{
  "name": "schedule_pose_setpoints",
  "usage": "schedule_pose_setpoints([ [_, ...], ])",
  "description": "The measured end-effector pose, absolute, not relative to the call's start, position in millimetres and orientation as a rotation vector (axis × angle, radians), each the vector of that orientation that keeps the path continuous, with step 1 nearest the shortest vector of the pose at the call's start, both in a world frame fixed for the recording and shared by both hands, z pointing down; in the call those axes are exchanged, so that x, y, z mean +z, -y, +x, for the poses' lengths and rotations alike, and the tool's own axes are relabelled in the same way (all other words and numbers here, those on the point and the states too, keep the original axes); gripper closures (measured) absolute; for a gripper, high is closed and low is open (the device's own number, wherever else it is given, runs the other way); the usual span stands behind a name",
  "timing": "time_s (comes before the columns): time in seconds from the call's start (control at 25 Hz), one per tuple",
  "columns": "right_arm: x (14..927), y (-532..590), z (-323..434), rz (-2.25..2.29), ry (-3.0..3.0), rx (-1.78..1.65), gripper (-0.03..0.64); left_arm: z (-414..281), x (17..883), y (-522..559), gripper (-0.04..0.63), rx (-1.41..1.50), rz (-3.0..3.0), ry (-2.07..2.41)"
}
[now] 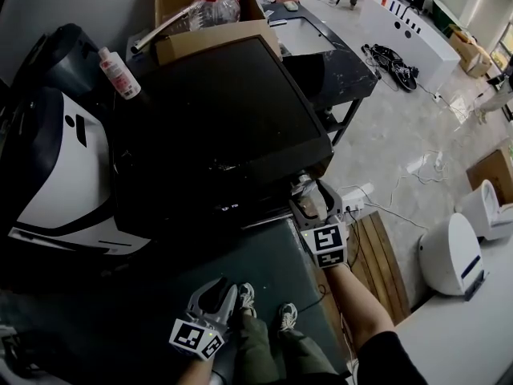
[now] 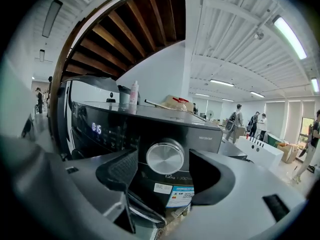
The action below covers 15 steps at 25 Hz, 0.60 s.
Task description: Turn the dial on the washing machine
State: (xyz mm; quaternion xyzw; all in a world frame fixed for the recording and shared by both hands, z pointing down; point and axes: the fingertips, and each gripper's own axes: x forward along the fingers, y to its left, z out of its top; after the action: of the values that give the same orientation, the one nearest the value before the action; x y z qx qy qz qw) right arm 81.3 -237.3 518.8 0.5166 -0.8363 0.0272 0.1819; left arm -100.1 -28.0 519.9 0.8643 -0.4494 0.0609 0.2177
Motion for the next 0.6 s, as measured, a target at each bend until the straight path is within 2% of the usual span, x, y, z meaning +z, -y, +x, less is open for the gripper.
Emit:
schedule_pose_setpoints([
  [0.44,526,251,73,1.374,2.318,-0.03,0.31,-96,529,24,0.514,0.176,2.393,1.209],
  [0.6,529,255,72,1.369,2.305,-0.025,0.331,-98,531,24,0.514,0.175,2.39,1.205],
])
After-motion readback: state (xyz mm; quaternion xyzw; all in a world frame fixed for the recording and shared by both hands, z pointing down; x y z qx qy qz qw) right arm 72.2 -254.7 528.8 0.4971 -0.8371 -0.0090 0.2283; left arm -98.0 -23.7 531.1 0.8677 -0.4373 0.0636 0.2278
